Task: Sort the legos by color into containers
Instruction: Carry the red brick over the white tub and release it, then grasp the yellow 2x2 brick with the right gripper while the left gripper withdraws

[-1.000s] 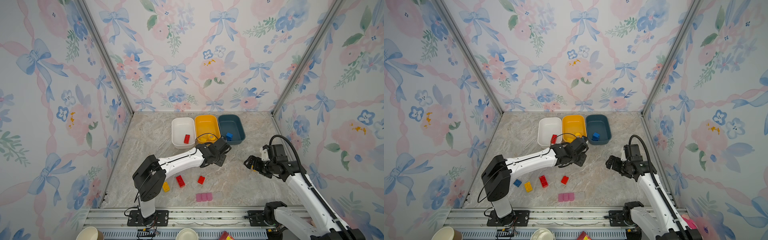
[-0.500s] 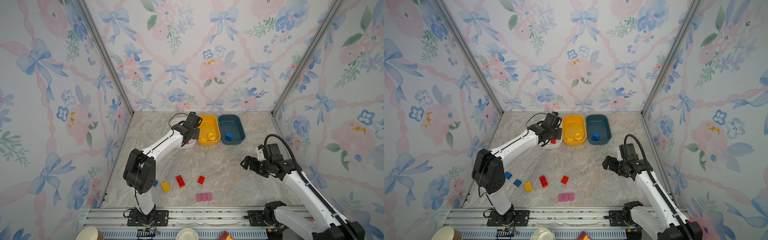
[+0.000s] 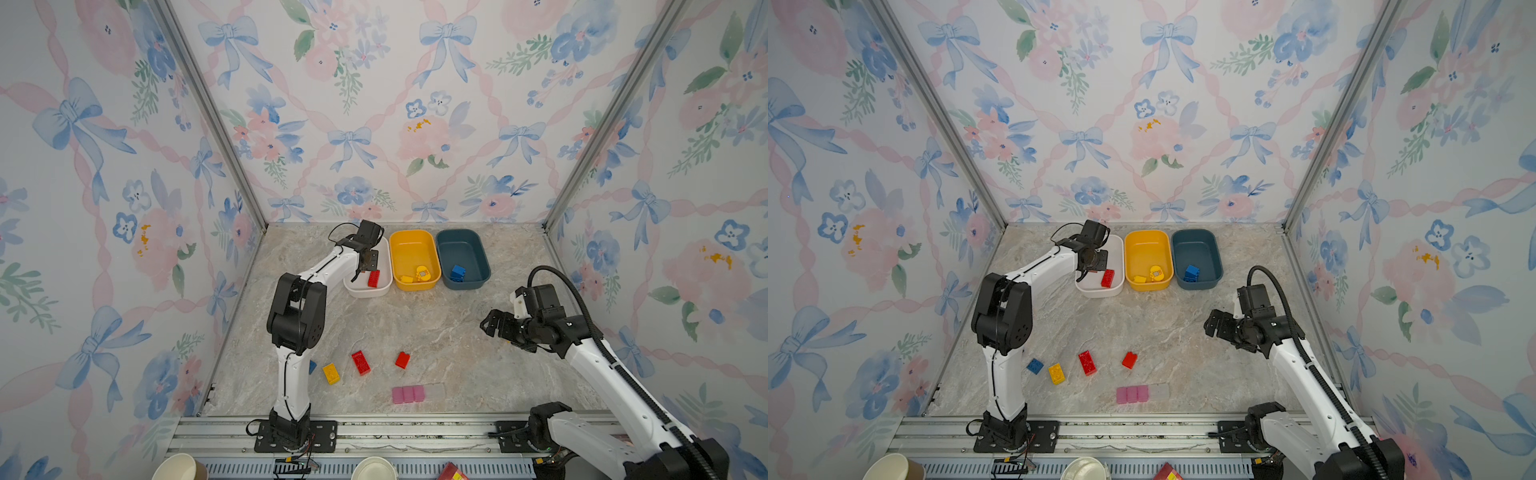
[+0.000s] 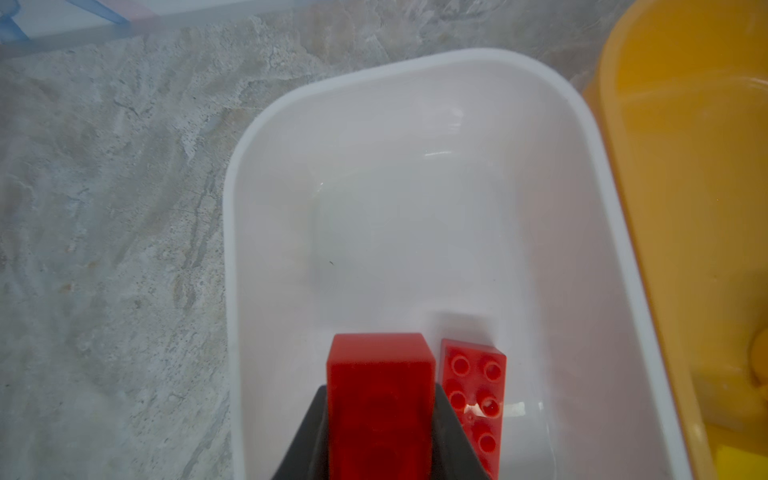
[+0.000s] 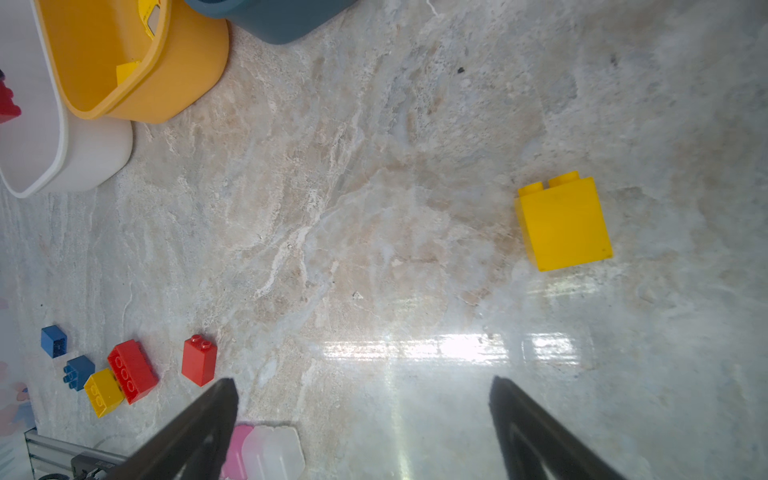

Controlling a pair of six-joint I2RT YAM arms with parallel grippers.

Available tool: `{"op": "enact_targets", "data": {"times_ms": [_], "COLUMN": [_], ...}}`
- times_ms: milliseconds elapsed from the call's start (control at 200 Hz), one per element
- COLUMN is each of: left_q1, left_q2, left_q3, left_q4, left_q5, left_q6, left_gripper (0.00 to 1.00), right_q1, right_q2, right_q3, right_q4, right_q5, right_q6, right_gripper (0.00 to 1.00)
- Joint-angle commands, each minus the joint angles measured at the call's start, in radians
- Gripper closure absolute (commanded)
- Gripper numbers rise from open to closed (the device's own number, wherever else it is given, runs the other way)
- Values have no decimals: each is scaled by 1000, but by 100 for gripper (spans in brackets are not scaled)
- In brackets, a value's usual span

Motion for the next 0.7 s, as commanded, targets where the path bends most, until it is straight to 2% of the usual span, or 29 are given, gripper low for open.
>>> {"op": "enact_targets", "data": {"times_ms": [0,285,410,695], "left_q1": [3,1,1,-17], "left_q2": [25,11,-16,-153], "left_q3": [20,-16,-29,-113], "left_q4": [2,21,27,83], "left_q5": [-8,0,16,74], "left_q6": [18,7,0,-31], "left_gripper": [74,47,42,33], "right_q1": [9,-6,-21,-72], "right_q2": [-1,25,51,150], "right_q3": [33,34,44,74], "right_q4": [-23,-24,-33,-96], "right_q5": [25,36,45,186], "right_q6": [-5,-28,-59,-172], "right_gripper": [3,3,3,3]}}
